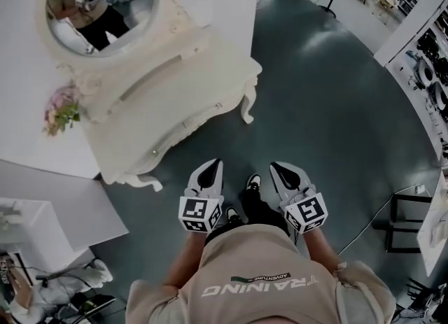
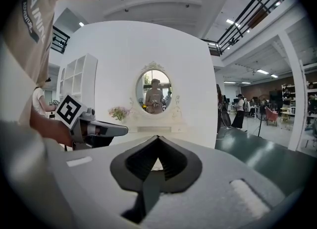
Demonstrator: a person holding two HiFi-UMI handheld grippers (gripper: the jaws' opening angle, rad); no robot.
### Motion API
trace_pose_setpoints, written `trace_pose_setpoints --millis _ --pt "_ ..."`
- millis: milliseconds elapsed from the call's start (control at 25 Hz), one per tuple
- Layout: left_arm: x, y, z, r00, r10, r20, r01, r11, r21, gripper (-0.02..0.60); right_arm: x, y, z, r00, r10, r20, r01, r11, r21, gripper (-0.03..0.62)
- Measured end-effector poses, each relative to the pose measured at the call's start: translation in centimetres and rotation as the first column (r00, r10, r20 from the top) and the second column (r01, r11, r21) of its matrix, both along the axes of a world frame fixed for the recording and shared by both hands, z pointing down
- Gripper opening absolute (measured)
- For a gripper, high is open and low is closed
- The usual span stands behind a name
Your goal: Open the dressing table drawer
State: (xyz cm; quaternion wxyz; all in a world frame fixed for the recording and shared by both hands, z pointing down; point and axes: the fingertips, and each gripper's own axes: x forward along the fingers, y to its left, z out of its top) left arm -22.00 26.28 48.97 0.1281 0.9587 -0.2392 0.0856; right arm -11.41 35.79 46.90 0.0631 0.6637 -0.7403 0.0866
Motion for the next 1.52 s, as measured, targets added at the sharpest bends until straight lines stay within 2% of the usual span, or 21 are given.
trace_pose_setpoints --millis 200,360,520,760,1080,1520 --pt "2.0 -3.7 -0.7 0.999 -0.007 0.031 0.006 1.000 0.028 0.018 2.7 -4.3 -0.3 1.000 -0.004 0.023 0.003 0.999 0.042 0.002" --pt "5.1 -6.5 -1.9 0.999 -0.005 0.053 0.002 0.999 0.050 0.018 5.8 -7.4 -0.3 0.998 0.011 0.068 -0.015 0.998 0.054 0.002" --pt "8.4 -9.1 -3.9 0.999 0.007 0.051 -0.011 0.997 0.082 0.018 8.7 -10.5 -0.8 0.997 -0.014 0.077 0.008 0.998 0.069 0.002" --pt "11.8 -12.4 -4.0 0.998 -0.037 0.042 0.034 0.997 0.066 0.018 12.1 -14.3 -1.7 0.996 -0.068 0.062 0.060 0.991 0.115 0.002" --pt "14.0 -13.5 -2.3 0.996 -0.057 0.068 0.055 0.998 0.035 0.018 13.6 -15.8 -0.3 0.990 -0.112 0.081 0.104 0.991 0.088 0.002" --pt "16.4 -16.9 -0.7 0.995 -0.040 0.087 0.040 0.999 0.007 0.018 16.5 -17.9 1.4 0.992 -0.063 0.108 0.060 0.998 0.034 0.003"
